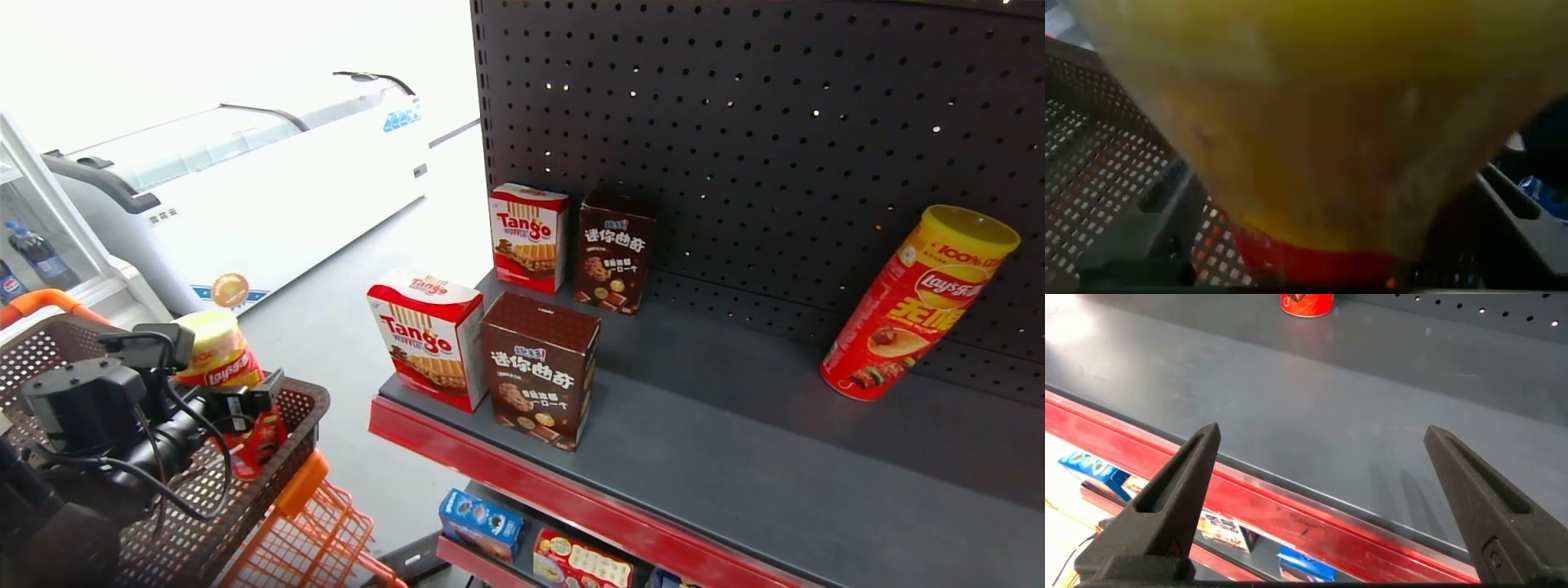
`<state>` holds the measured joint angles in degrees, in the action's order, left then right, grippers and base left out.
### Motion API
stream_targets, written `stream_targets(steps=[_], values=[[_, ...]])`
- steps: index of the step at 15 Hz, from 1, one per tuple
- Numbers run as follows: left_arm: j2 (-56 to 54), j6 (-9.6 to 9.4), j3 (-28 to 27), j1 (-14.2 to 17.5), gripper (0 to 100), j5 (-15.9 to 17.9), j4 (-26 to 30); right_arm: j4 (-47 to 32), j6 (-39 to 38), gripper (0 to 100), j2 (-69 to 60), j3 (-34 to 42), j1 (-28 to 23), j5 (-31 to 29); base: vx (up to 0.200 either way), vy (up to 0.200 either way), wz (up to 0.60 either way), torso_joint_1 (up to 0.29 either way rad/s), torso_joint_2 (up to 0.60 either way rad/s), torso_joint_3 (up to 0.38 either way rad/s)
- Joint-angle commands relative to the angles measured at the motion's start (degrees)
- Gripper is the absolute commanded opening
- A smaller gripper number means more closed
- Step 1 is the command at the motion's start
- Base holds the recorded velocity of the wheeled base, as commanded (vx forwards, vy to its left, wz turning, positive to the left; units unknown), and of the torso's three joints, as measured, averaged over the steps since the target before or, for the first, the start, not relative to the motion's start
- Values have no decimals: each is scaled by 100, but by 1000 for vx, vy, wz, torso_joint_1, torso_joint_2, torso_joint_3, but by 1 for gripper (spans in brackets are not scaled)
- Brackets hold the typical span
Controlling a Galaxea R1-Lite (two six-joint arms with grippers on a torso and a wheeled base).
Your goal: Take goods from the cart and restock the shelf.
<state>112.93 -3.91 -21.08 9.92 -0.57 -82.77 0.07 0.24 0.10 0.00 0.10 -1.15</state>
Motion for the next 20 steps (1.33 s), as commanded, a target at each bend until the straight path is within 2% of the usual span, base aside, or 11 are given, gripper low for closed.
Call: stream_targets(steps=[1, 2, 7, 12, 14, 15, 17, 20], values=[[308, 31, -239, -131, 100, -4, -72, 1, 2, 100, 8, 0, -1, 0, 0, 0, 0, 0, 0, 0], [379, 101, -283, -219, 0, -13, -169, 1, 2, 100, 8, 0, -1, 0, 0, 0, 0, 0, 0, 0], [361, 110, -283, -307, 0, -13, -178, 1, 2, 100, 8, 0, -1, 0, 0, 0, 0, 0, 0, 0], [-439, 128, -309, -324, 0, 13, 33, 1, 2, 100, 8, 0, -1, 0, 0, 0, 0, 0, 0, 0], [-1406, 110, -529, -351, 0, 66, 1070, 1, 2, 100, 8, 0, -1, 0, 0, 0, 0, 0, 0, 0], [-1828, 101, -547, -360, 0, 224, 1431, 1, 2, 100, 8, 0, -1, 0, 0, 0, 0, 0, 0, 0], [-2364, 13, -547, -377, 0, 426, 1563, 1, 2, 100, 8, 0, -1, 0, 0, 0, 0, 0, 0, 0], [-2724, 22, -555, -658, 0, 418, 1712, 1, 2, 100, 8, 0, -1, 0, 0, 0, 0, 0, 0, 0]])
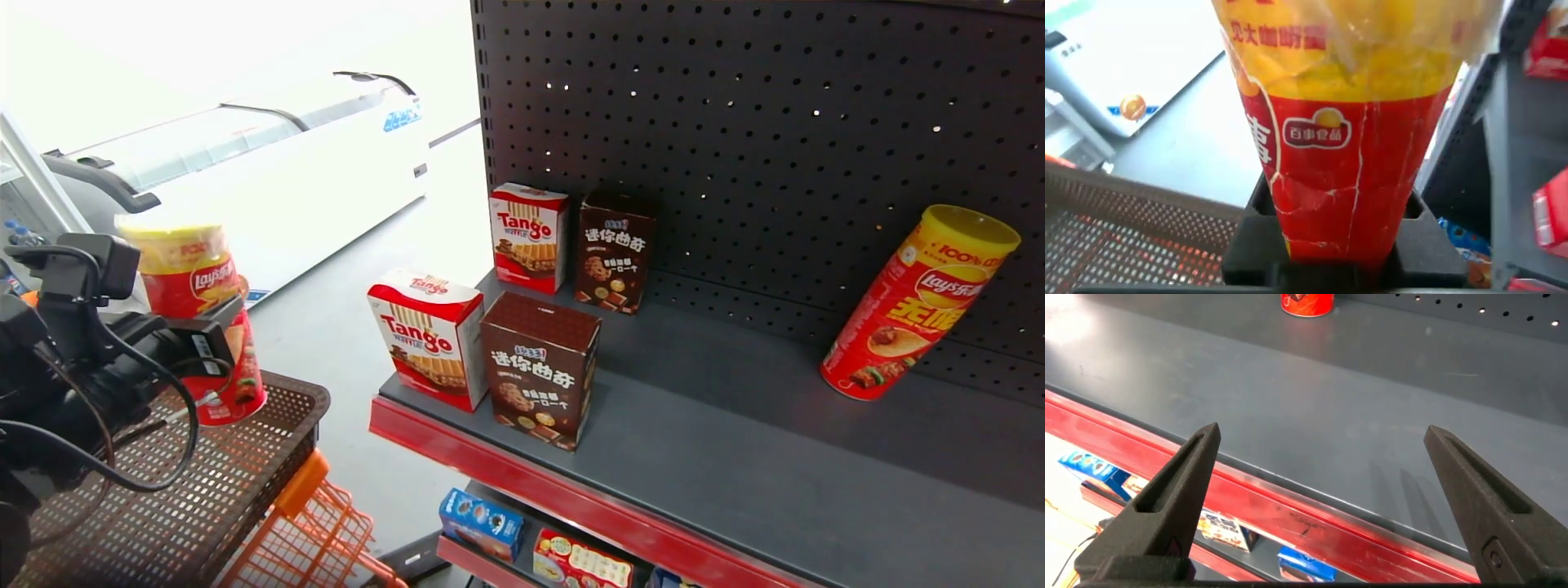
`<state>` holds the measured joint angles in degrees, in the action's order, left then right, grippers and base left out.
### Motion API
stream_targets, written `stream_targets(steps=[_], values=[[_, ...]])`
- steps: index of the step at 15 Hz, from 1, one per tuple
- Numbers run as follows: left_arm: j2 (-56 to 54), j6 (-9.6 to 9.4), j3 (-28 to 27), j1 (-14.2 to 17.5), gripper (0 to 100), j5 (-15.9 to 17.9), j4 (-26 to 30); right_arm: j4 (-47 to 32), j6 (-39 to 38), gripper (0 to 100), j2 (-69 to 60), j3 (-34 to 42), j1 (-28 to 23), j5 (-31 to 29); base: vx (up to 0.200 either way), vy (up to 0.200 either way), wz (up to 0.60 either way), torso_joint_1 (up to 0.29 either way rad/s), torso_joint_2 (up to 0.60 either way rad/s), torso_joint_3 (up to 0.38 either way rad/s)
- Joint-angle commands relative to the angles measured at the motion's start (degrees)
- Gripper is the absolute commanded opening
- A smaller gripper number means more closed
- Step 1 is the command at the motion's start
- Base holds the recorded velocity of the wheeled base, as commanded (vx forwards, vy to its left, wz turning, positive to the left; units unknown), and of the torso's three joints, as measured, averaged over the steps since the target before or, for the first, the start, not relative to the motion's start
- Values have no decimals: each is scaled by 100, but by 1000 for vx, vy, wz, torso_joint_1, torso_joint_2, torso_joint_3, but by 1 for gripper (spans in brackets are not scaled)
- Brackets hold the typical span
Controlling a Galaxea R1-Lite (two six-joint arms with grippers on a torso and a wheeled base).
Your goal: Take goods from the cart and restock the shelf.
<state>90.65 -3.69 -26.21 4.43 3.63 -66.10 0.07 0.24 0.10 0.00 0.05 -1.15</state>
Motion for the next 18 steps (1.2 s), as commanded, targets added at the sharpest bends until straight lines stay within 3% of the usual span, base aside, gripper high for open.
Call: stream_targets(steps=[1, 3, 5, 7, 9, 10, 13, 18], values=[[-496, -17, -77, -100, 0, 85, 27, 1, 2, 100, 8, 0, 4, 0, 0, 0, 0, 0, 0, 0], [-592, -17, -33, -223, 0, 568, 88, 1, 2, 100, 8, 0, 4, 0, 0, 0, 0, 0, 0, 0], [-803, -9, -341, -513, 0, 656, 396, 1, 2, 100, 8, 0, 4, 0, 0, 0, 0, 0, 0, 0], [-1137, 9, -376, -689, 0, 683, 932, 1, 2, 100, 8, 0, 4, 0, 0, 0, 0, 0, 0, 0], [-1665, 9, -517, -952, 0, 753, 1995, 1, 2, 100, 8, 0, 4, 0, 0, 0, 0, 0, 0, 0], [-1761, 9, -534, -979, 0, 753, 2154, 1, 2, 100, 8, 0, 4, 0, 0, 0, 0, 0, 0, 0], [-1796, -35, -552, -1146, 0, 709, 2242, 1, 2, 100, 8, 0, 4, 0, 0, 0, 0, 0, 0, 0], [-1779, -35, -526, -1805, 0, 744, 2215, 1, 2, 100, 8, 0, 4, 0, 0, 0, 0, 0, 0, 0]])
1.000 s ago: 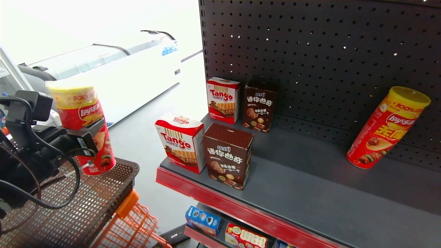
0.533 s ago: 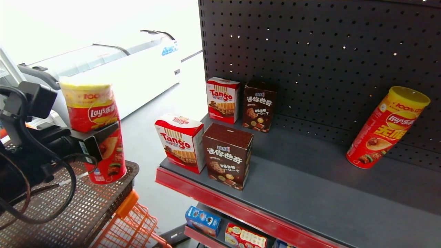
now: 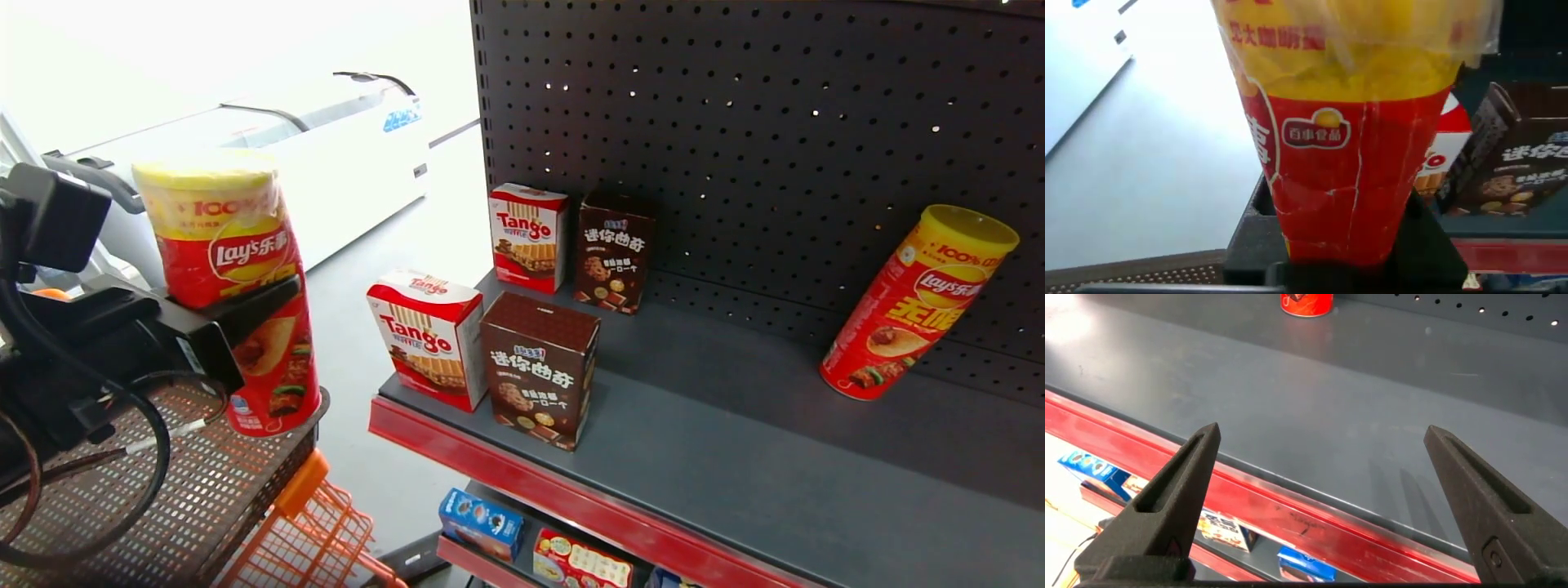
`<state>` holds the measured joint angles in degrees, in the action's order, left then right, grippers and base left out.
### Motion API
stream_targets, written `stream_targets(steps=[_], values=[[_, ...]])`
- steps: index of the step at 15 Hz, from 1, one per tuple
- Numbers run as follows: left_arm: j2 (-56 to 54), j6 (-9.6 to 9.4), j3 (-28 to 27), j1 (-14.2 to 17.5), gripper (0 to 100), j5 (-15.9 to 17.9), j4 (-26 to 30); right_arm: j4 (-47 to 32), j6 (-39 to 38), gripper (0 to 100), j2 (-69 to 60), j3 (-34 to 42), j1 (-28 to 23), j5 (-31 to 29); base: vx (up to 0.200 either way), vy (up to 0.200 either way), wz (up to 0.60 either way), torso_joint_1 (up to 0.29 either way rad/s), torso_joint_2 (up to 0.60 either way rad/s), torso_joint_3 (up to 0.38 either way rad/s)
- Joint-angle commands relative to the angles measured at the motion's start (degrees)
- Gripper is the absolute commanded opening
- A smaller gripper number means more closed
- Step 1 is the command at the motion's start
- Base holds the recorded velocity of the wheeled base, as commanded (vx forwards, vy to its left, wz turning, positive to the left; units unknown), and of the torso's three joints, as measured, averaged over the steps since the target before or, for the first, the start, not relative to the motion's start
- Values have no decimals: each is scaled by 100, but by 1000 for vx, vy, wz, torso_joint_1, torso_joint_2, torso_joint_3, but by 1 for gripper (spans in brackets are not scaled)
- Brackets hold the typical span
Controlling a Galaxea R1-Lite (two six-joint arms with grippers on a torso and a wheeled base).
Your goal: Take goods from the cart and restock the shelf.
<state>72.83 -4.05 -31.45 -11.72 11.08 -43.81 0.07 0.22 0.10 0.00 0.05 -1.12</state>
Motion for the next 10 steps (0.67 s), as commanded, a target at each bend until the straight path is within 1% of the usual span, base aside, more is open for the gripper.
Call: stream_targets(steps=[1, 2, 3, 4, 7, 9, 10], values=[[74, 9, -54, -419, 0, 70, -22, 1, 4, 100, 8, 0, 4, -2, 0, 0, 0, 0, 0, 0], [91, 9, -54, -437, 0, 78, -22, 1, 4, 100, 8, 0, 4, -2, 0, 0, 0, 0, 0, 0], [135, 9, -36, -692, 0, 184, -22, 1, 4, 100, 8, 0, 4, -2, 0, 0, 0, 0, 0, 0], [135, 0, -10, -824, 0, 201, -22, 1, 4, 100, 8, 0, 4, -2, 0, 0, 0, 0, 0, 0], [223, 0, -63, -1166, 0, 333, -4, 1, 13, 100, 8, 0, 4, 7, 0, 0, 0, 0, 0, 0], [337, 0, -160, -1412, 0, 351, 4, 1, 13, 100, 8, 0, 4, 15, 0, 0, 0, 0, 0, 0], [381, 0, -212, -1474, 0, 351, 40, 1, 4, 100, 8, 0, 4, 7, 0, 0, 0, 0, 0, 0]])
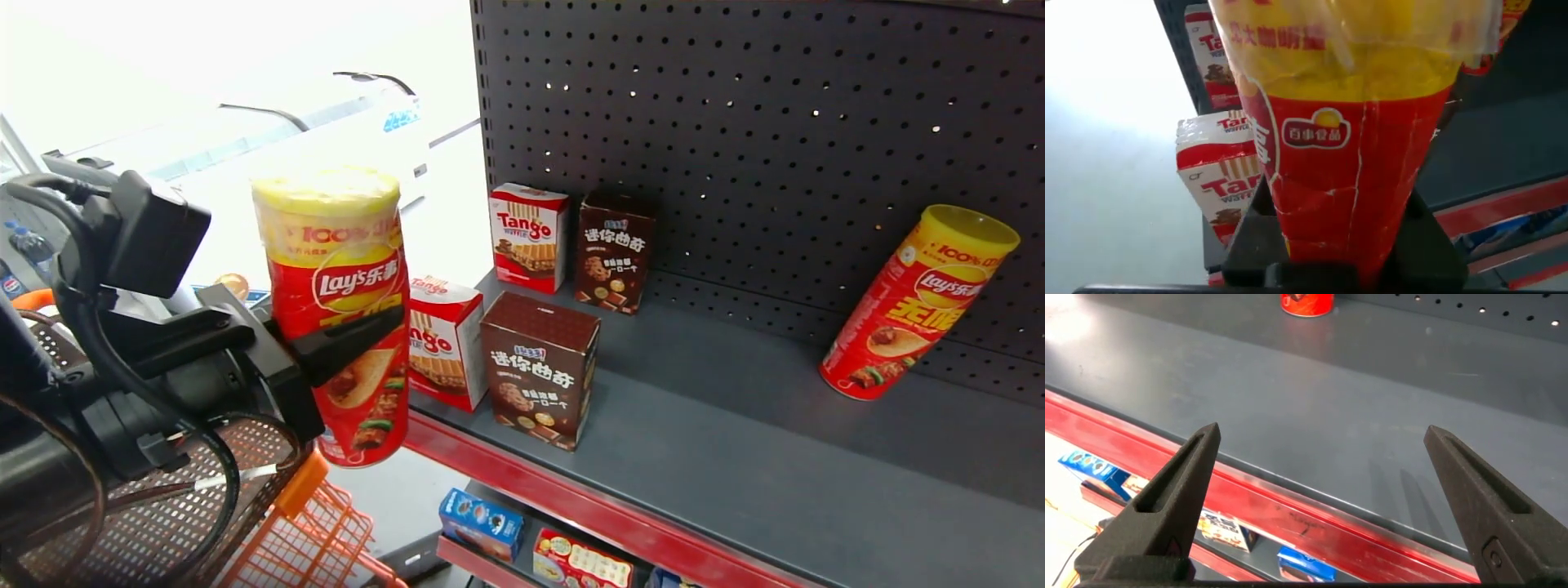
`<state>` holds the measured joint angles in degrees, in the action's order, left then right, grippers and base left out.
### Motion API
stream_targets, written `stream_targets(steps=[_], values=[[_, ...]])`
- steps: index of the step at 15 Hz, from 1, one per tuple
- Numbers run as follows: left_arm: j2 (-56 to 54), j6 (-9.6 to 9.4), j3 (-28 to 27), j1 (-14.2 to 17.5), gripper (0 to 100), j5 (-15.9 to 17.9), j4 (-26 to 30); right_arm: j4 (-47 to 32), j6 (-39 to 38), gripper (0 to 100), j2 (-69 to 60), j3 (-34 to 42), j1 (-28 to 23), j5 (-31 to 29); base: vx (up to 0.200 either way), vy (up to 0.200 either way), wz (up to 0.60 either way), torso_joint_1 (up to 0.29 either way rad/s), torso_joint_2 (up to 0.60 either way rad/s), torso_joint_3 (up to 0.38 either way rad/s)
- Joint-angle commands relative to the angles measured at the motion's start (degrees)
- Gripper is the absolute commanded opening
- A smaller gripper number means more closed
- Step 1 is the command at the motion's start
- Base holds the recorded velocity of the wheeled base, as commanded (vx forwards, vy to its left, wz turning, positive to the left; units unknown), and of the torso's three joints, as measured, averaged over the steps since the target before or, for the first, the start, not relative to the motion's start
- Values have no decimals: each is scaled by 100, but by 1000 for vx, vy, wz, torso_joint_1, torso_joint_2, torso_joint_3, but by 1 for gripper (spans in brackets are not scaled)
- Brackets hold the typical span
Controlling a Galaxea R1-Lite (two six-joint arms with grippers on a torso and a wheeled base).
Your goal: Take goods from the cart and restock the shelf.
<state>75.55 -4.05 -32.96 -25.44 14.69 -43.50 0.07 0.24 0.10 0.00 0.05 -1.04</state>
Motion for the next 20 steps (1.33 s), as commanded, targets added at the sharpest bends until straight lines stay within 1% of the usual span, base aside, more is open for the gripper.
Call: stream_targets(steps=[1, 3, 5, 8, 9, 10, 11, 13, 16, 20], values=[[118, 9, -114, -198, 0, 8, 17, 1, 2, 100, 8, 0, 4, -2, 0, 0, 0, 0, 0, 0], [118, 9, -184, -383, 0, 104, 34, 1, 11, 100, 8, 0, 4, 7, 0, 0, 0, 0, 0, 0], [101, 27, -193, -594, 0, 315, -1, 1, 11, 100, 8, 0, 4, 7, 0, 0, 0, 0, 0, 0], [83, 44, -175, -673, 0, 737, -36, 1, 11, 100, 8, 0, 4, -2, 0, 0, 0, 0, 0, 0], [83, 53, -158, -681, 0, 807, -45, 1, 11, 100, 8, 0, 4, 7, 0, 0, 0, 0, 0, 0], [74, 97, -149, -699, 0, 966, -63, 1, 11, 100, 8, 0, 4, 7, 0, 0, 0, 0, 0, 0], [4, 115, -131, -840, 0, 1071, -63, 1, 2, 100, 8, 0, 4, 7, 0, 0, 0, 0, 0, 0], [-75, 123, -96, -1007, 0, 1124, -54, 1, 2, 100, 8, 0, 4, 7, 0, 0, 0, 0, 0, 0], [-110, 115, -105, -1042, 0, 1133, -54, 1, 11, 100, 8, 0, 4, 7, 0, 0, 0, 0, 0, 0], [-128, 115, -123, -1094, 0, 1177, -54, 1, 11, 100, 8, 0, 4, 7, 0, 0, -600, -2, 5, 2]])
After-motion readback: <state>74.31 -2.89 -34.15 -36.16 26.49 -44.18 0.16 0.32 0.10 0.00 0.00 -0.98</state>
